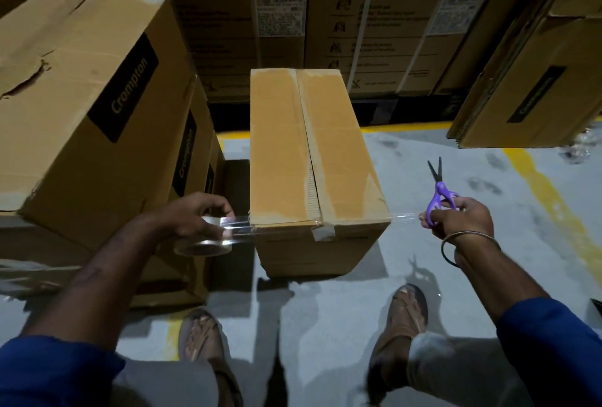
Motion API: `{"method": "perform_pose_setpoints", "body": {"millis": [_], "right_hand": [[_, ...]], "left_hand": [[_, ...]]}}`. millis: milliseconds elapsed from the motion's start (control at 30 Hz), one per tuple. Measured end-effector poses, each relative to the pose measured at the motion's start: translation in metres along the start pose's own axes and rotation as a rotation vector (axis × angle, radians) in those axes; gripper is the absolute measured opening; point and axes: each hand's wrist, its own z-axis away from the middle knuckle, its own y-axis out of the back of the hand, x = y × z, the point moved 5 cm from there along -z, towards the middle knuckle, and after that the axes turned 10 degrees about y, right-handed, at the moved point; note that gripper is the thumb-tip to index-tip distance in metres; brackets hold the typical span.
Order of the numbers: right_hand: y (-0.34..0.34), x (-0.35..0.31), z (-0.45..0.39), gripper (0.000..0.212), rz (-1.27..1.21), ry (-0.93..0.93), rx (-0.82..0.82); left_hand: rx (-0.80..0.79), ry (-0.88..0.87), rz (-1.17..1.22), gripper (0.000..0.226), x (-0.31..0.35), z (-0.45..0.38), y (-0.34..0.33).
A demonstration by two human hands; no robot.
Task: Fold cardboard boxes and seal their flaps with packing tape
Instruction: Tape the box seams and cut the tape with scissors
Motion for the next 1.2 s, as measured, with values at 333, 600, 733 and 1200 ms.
{"method": "perform_pose_setpoints", "body": {"millis": [333, 600, 733, 1200], "right_hand": [[-0.017, 0.022, -0.019, 0.048, 0.016, -0.011, -0.012], [-0.040, 0.040, -0.023, 0.048, 0.058, -0.050, -0.036], [-0.050, 0.046, -0.015, 0.037, 0.102, -0.094, -0.092], [-0.048, 0.039, -0.008, 0.020, 0.243, 0.125, -0.061]], "left_hand": [[0.078, 0.015, -0.127, 0.020, -0.017, -0.027, 0.002], [0.068, 0.098, -0.228, 0.039, -0.025, -0.039, -0.003], [0.067, 0.095, -0.277, 0.050, -0.025, -0.041, -0.008], [0.057, 0.109, -0.306, 0.069, -0.011, -0.046, -0.017]]}}
